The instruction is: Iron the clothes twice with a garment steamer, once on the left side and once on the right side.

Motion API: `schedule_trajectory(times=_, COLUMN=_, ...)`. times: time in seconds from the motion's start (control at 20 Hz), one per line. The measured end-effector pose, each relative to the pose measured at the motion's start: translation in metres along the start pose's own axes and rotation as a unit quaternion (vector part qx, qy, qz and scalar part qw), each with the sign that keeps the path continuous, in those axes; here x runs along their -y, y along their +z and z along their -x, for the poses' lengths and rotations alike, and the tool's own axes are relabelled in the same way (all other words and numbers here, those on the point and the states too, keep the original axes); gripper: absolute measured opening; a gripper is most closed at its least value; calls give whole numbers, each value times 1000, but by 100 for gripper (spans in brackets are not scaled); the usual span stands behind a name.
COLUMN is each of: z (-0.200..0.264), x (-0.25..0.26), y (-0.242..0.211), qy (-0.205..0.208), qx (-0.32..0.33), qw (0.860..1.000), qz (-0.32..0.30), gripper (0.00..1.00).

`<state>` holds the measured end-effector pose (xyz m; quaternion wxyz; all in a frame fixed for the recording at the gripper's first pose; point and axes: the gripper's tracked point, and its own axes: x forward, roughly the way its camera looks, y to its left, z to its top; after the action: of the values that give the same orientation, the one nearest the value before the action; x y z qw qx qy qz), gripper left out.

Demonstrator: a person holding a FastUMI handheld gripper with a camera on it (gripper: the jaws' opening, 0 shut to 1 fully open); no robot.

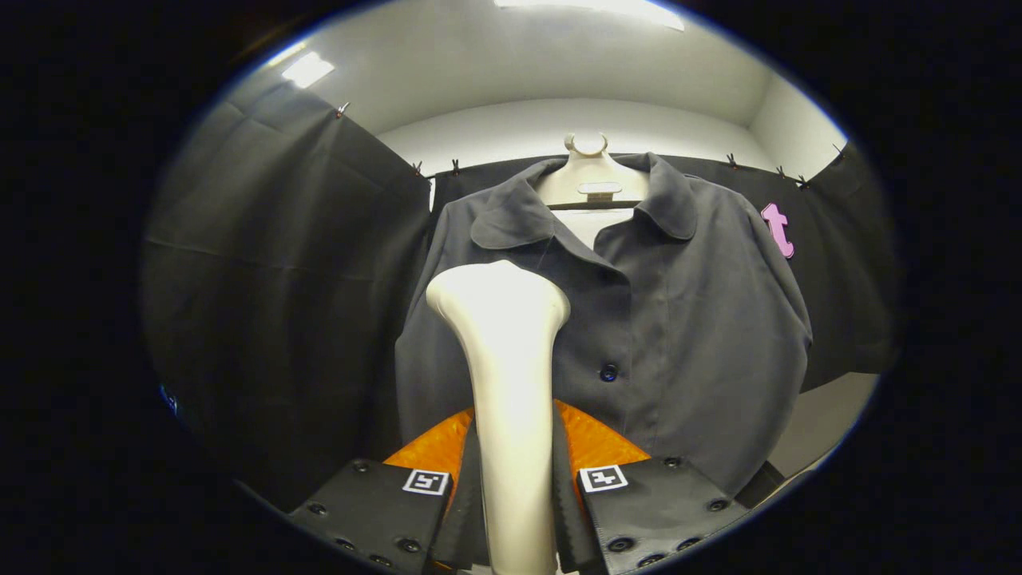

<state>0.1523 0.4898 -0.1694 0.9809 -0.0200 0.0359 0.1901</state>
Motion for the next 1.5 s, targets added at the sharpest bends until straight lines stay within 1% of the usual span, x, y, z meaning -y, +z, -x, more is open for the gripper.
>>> schedule_trajectory(times=0.4, z=-4, x=2, y=-4, qy=-2, qx=1, qw=1000, qz=18, gripper=46)
schedule_trajectory(times=0.7, z=9, x=11, y=-27, qy=-6, qx=-24, qw=1000, qz=19, gripper=46)
schedule_trajectory(times=1.0, z=25, x=12, y=-65, qy=-11, qx=-58, qw=998, qz=28, gripper=46)
schedule_trajectory(times=1.5, z=54, x=12, y=-129, qy=-23, qx=-119, qw=993, qz=11, gripper=46)
